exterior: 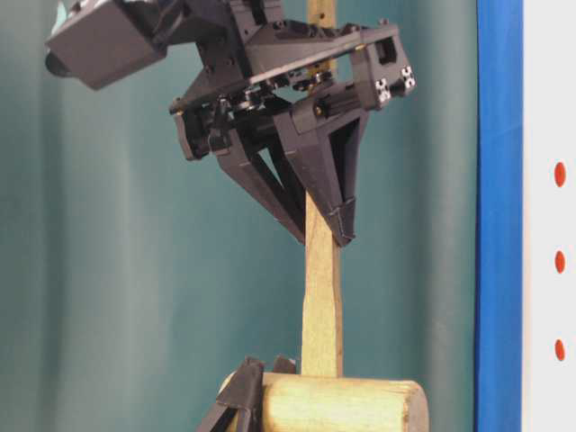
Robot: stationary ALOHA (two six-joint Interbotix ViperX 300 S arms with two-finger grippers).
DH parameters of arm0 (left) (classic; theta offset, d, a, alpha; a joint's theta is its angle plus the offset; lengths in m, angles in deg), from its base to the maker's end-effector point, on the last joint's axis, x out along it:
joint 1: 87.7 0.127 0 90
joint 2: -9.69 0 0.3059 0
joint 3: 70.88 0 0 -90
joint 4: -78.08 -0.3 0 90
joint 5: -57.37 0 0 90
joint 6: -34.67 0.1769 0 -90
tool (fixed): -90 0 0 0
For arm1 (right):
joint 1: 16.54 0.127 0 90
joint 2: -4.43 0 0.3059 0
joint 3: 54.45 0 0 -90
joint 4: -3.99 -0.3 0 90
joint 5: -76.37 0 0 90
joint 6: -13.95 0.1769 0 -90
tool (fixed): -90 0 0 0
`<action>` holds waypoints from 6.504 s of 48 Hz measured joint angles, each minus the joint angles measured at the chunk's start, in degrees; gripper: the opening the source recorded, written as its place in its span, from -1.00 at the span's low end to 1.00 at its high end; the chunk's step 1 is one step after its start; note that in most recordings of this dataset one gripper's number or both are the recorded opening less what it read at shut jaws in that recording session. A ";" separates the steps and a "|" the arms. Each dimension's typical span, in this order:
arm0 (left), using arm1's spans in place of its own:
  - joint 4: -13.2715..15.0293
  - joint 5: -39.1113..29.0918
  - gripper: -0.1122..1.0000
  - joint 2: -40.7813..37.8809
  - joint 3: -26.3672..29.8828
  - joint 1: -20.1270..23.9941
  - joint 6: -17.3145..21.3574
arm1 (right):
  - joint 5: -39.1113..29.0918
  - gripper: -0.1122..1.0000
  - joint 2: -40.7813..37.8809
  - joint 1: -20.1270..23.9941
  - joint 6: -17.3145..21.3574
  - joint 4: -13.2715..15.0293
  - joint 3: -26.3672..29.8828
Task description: Hit the mark with a hammer.
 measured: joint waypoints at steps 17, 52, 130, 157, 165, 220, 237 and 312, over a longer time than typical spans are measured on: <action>-0.26 -1.49 0.03 -0.09 0.00 -0.44 7.47 | -5.01 0.83 1.76 0.26 2.46 -3.60 0.70; -0.26 -3.16 0.03 -0.09 0.00 -2.46 28.39 | -13.18 0.85 1.93 -0.79 14.24 -9.67 2.72; -0.26 -6.86 0.64 0.35 0.62 -3.08 28.48 | -14.94 -0.74 -2.90 -1.41 17.23 -11.34 4.31; -0.26 -16.61 0.53 18.37 -7.03 -2.90 28.30 | -14.15 -0.76 6.68 -1.41 16.96 -18.72 -5.80; -0.26 -23.82 0.53 25.75 -8.44 -2.90 28.21 | -14.06 -0.76 7.56 -1.41 16.96 -20.30 -6.68; -0.26 -27.33 0.53 29.79 -9.76 -2.81 28.21 | -14.77 -0.76 0.44 -6.68 16.96 -21.45 1.41; -0.26 -27.33 0.53 29.88 -9.76 -2.81 28.30 | -16.70 -0.76 -4.75 -6.50 18.19 -24.52 1.76; -0.26 -27.33 0.53 29.88 -10.02 -1.32 28.21 | -15.91 -0.76 -1.23 -4.22 20.57 -34.45 -10.02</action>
